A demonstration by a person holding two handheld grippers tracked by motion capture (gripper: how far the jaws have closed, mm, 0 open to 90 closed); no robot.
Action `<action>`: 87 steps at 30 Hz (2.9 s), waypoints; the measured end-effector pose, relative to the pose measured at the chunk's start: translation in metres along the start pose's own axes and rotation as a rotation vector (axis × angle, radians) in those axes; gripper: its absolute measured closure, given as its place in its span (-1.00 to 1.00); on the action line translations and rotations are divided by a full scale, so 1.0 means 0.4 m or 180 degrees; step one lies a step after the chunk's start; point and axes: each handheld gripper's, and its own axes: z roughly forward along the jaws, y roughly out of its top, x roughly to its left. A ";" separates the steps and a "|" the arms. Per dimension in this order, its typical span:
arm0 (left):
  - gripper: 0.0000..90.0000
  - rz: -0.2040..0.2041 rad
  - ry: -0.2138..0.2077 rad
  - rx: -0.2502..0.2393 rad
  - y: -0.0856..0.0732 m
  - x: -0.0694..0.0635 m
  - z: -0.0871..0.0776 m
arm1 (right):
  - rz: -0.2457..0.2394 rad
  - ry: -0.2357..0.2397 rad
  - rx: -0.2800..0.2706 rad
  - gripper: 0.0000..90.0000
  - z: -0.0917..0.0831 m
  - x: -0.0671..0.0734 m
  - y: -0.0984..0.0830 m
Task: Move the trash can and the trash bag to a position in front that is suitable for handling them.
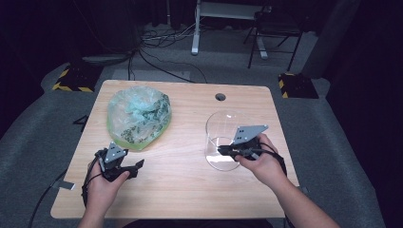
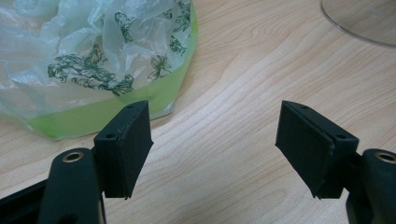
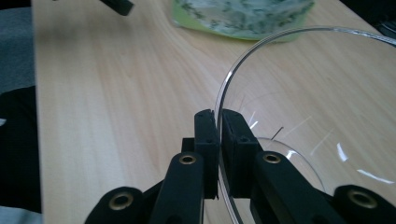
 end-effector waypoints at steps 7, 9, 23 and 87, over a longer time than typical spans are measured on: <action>-0.41 -0.0014 0.0021 -0.0017 -0.001 0.003 -0.004 | -0.0219 0.0270 0.0013 0.90 0.031 0.102 0.040; -0.41 -0.0017 0.0039 -0.0017 -0.002 0.007 -0.004 | -0.0271 0.0360 0.0018 0.90 0.039 0.128 0.051; -0.41 -0.0021 0.0066 -0.0027 -0.002 0.011 -0.009 | -0.0484 0.0708 -0.0104 0.69 0.074 0.265 0.103; -0.23 -0.0031 0.0068 0.0647 -0.133 0.028 -0.033 | 0.1033 -0.0890 -0.0156 -0.18 -0.060 -0.111 -0.340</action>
